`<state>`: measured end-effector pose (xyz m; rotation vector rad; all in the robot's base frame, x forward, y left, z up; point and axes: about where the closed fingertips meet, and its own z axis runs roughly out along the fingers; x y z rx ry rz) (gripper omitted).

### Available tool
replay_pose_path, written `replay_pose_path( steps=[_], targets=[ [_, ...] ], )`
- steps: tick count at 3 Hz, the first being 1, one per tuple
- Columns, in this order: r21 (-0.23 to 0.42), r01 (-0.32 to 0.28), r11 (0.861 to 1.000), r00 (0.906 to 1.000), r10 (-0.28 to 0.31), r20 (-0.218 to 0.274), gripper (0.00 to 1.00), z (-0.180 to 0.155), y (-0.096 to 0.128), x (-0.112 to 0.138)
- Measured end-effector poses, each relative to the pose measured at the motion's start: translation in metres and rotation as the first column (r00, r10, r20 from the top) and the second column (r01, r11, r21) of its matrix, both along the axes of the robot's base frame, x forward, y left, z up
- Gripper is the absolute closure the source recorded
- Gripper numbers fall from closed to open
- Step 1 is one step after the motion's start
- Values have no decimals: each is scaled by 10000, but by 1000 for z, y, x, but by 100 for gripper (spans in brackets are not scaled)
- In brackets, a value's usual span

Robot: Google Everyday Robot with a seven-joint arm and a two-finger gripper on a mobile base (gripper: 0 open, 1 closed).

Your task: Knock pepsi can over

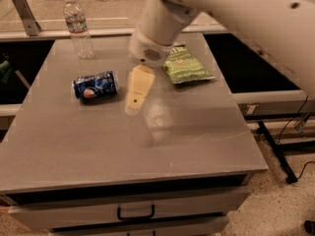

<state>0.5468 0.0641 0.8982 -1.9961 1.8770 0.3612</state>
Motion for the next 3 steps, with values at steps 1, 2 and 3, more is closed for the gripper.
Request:
replay_pose_path(
  steps=[1,2,3],
  targets=[
    [1544,1402,9780,9869,-1506,572,0,23,-54,-1],
    [2828,3026,9102,9256,-3514,1405,0,50,-123,1],
    [3934,4434,8053,7956,-5558,2411,0,81,-202,9]
  ],
)
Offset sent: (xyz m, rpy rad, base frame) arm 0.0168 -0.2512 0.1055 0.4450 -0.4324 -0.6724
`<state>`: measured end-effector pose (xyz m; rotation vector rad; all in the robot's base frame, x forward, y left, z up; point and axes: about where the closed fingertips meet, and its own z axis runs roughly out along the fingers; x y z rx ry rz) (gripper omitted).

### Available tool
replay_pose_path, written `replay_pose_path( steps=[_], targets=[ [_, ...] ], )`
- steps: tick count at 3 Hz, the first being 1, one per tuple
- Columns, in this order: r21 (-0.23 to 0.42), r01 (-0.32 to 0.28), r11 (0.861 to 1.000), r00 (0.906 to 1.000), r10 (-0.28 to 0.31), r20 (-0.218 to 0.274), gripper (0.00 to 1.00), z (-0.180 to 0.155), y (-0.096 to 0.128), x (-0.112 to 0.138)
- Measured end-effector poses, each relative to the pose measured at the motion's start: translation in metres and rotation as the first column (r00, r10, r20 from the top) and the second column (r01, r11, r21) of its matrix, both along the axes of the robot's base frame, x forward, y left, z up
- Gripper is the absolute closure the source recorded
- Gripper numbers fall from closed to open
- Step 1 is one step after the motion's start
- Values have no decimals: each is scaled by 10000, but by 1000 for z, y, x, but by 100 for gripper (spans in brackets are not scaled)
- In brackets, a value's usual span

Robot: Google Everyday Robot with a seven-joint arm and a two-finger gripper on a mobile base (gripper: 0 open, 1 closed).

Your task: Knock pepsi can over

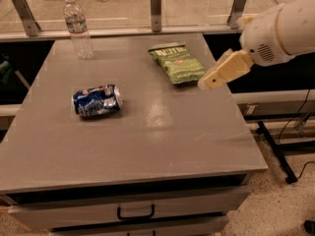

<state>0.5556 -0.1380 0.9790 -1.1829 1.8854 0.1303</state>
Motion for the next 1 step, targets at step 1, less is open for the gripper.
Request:
replay_pose_path(
  steps=[1],
  targets=[
    [194,467,9987,9962,-480,721,0,15,-8,14]
  ],
)
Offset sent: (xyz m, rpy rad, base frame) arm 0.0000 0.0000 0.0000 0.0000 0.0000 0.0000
